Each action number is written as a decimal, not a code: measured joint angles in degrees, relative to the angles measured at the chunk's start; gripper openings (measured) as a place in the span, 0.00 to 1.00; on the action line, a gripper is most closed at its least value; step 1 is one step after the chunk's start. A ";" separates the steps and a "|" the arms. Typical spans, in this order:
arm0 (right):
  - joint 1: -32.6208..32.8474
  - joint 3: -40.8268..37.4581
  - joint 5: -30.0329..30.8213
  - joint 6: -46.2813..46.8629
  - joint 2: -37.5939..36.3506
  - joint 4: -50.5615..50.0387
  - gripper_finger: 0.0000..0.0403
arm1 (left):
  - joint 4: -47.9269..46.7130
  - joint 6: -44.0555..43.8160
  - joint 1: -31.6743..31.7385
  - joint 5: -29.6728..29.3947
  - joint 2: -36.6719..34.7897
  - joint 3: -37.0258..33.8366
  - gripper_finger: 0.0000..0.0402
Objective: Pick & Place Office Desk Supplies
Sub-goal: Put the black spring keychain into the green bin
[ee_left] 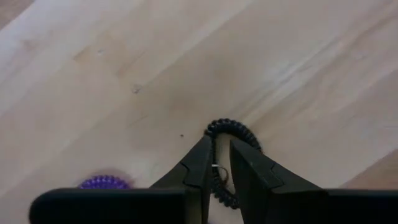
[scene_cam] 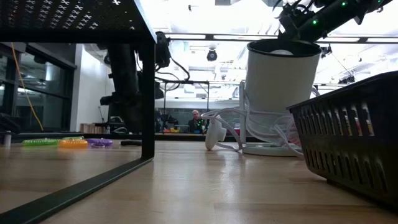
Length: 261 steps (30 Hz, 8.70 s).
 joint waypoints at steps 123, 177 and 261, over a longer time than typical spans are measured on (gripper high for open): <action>0.00 -0.01 -0.17 0.00 0.00 0.00 0.28 | 66.84 28.77 -1.87 6.54 14.24 8.86 0.03; -0.02 -0.01 -4.47 0.04 0.00 0.46 0.28 | 64.77 42.31 -3.85 -2.58 14.68 18.38 0.03; 0.00 -0.01 -7.32 -13.51 9.27 19.96 0.28 | 71.23 47.38 -4.52 -2.82 14.63 18.34 0.03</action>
